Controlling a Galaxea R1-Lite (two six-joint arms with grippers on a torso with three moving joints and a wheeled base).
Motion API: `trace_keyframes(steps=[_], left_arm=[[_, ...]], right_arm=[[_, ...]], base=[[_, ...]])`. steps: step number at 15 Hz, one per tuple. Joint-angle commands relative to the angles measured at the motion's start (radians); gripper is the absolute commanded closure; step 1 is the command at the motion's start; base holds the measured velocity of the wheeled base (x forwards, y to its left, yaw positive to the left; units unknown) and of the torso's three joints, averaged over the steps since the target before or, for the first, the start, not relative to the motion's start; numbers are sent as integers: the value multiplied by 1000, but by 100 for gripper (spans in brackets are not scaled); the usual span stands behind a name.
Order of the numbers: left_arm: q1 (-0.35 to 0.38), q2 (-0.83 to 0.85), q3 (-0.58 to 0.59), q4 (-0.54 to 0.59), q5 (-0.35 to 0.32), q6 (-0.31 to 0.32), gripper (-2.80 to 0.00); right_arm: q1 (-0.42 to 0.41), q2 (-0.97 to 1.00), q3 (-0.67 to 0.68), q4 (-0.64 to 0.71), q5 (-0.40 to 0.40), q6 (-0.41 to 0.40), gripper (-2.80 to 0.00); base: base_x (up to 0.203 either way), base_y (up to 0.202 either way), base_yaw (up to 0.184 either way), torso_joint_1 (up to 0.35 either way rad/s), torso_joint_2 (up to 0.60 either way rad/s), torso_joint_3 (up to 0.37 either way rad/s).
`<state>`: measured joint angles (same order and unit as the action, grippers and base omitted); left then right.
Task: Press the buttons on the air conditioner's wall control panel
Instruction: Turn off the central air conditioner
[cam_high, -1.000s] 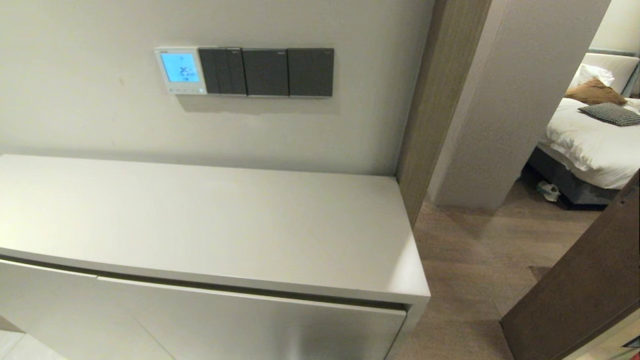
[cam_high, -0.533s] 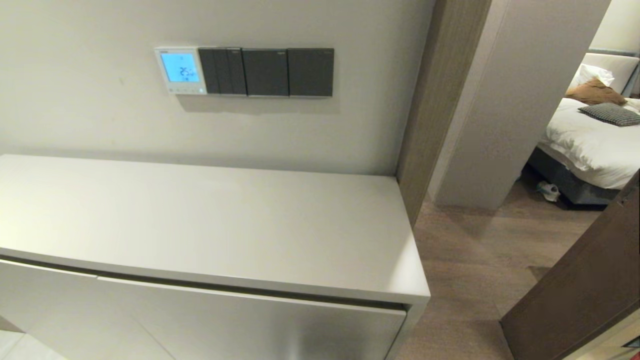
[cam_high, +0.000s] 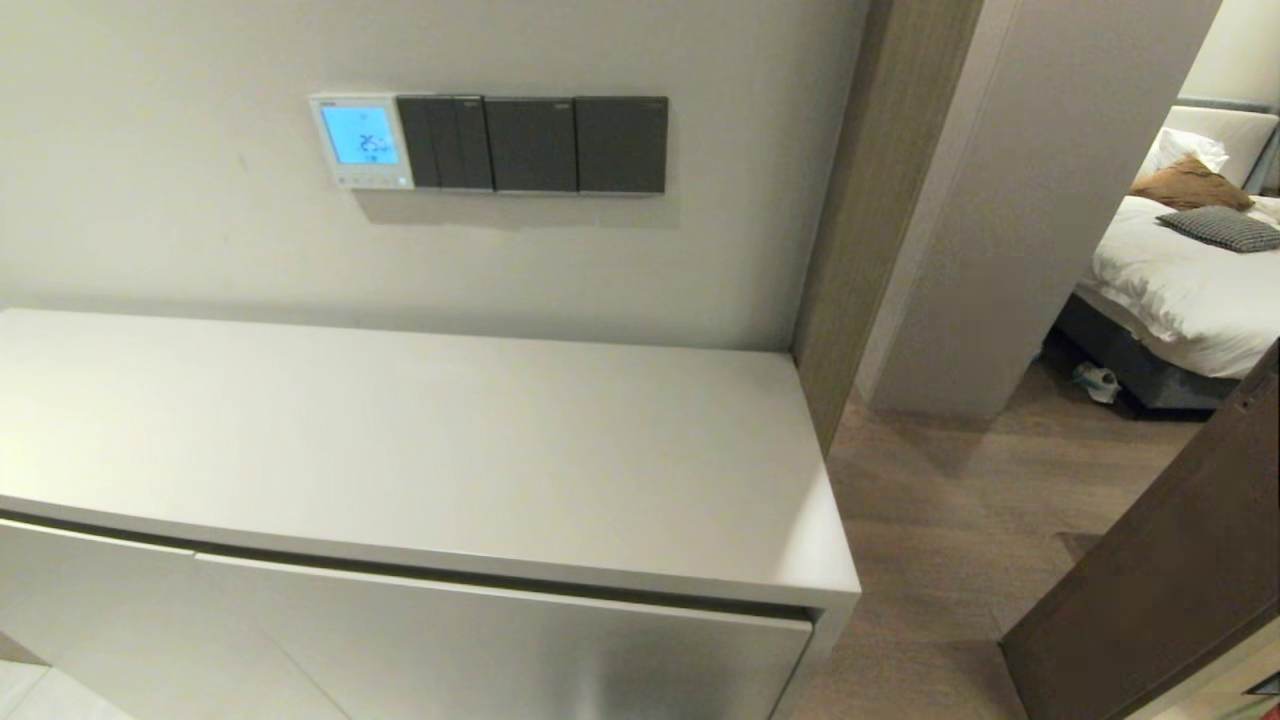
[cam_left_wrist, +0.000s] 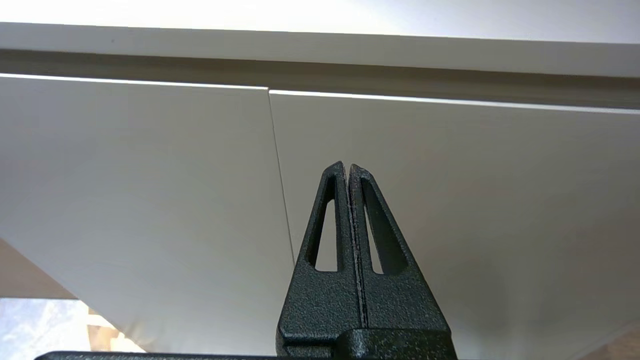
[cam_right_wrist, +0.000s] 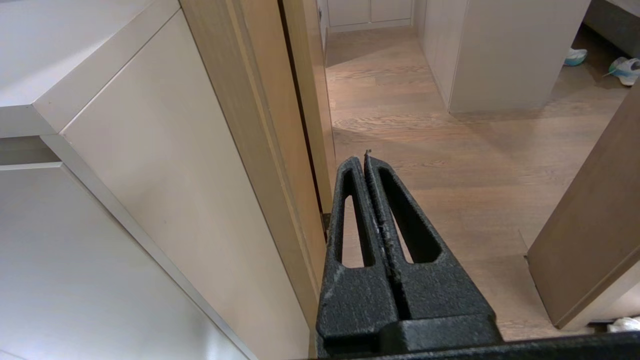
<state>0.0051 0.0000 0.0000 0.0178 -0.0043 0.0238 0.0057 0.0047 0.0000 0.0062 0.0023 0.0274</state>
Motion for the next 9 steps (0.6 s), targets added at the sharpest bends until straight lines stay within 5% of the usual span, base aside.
trace_keyframes(steps=[1, 9], left_arm=[[1, 0, 0, 1, 0, -1, 0], [1, 0, 0, 2, -3, 10, 0]], right_arm=[[0, 0, 2, 0, 1, 0, 0], [0, 0, 2, 0, 1, 0, 0]], base=[[0, 0, 0, 0, 0, 0], [0, 0, 0, 0, 0, 0]])
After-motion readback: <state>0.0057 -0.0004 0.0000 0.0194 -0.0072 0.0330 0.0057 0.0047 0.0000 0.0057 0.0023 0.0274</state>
